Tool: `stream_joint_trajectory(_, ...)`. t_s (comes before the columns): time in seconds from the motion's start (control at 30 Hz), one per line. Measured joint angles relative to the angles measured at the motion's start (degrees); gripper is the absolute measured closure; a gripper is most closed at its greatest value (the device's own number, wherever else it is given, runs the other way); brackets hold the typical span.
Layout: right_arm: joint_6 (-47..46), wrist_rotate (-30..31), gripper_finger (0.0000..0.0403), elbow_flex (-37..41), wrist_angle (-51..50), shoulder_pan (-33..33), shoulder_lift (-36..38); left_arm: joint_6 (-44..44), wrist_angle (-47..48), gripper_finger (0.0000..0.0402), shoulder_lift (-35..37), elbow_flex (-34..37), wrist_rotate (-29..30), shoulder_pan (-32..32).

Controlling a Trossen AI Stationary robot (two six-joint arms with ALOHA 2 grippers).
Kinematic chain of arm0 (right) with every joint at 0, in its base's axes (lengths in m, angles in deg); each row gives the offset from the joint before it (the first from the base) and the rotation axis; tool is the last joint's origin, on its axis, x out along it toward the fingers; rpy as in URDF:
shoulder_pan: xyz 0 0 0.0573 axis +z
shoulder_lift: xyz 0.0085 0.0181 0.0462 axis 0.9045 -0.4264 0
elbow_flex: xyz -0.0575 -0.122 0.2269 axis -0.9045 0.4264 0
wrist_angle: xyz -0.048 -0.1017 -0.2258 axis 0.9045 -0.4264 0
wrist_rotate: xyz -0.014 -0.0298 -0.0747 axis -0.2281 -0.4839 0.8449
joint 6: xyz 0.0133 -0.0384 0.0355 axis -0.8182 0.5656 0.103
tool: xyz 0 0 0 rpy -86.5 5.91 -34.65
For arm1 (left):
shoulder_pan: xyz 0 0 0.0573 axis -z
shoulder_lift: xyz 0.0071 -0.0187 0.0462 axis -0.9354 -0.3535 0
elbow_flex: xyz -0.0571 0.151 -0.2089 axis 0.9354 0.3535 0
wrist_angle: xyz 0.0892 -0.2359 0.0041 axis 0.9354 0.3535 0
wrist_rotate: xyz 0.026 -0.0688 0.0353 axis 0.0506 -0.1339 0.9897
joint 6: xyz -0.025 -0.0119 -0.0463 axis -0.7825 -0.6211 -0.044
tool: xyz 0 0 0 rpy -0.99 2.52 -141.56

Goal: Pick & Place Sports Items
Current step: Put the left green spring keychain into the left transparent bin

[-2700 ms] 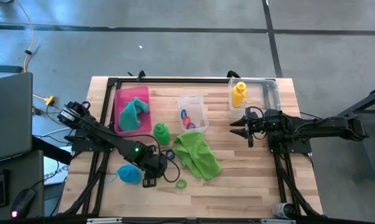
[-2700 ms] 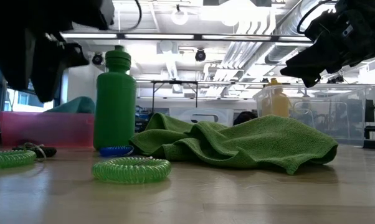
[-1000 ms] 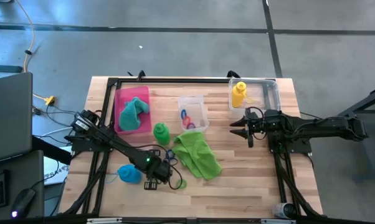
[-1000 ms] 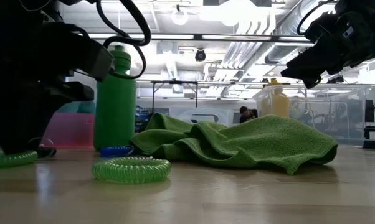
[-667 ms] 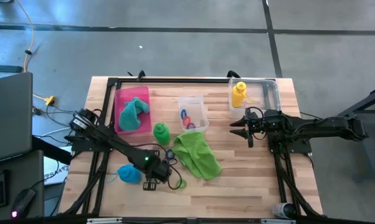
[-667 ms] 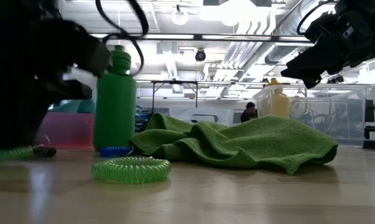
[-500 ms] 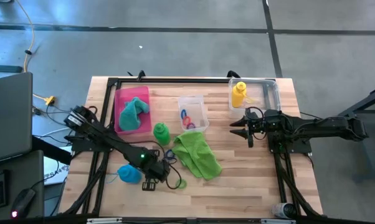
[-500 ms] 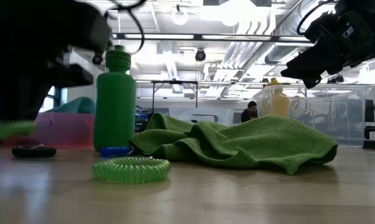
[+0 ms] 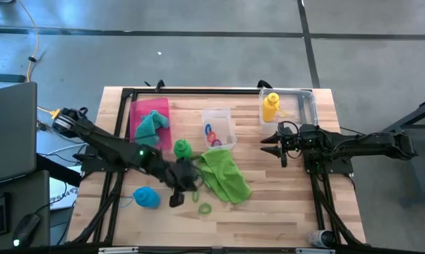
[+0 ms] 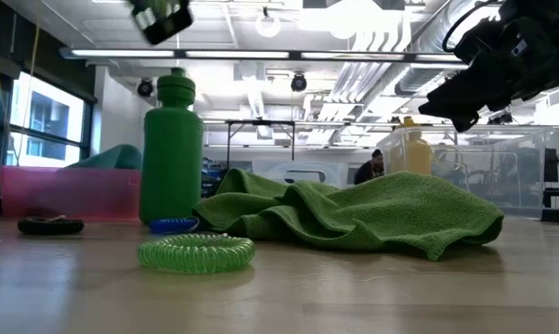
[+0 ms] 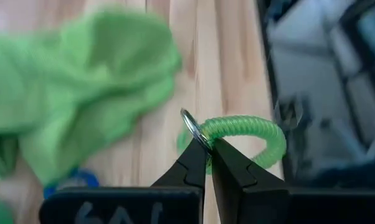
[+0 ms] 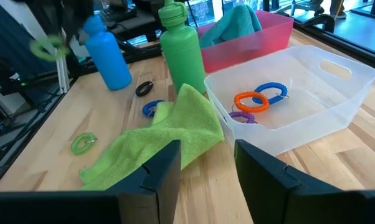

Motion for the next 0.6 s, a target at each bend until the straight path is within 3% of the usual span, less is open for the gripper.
stream_joint_trajectory(0.23, 0.0, 0.0, 0.0261, 0.0, 0.0, 0.0, 0.0, -0.8, -9.1, 0.0396, 3.9, -0.1, 0.1, -5.8)
stream_joint_trajectory(0.6, 0.0, 0.0, 0.0261, 0.0, -0.2, 0.0, 0.0, 2.2, -17.9, 0.0396, 3.6, -0.1, 0.1, -19.1)
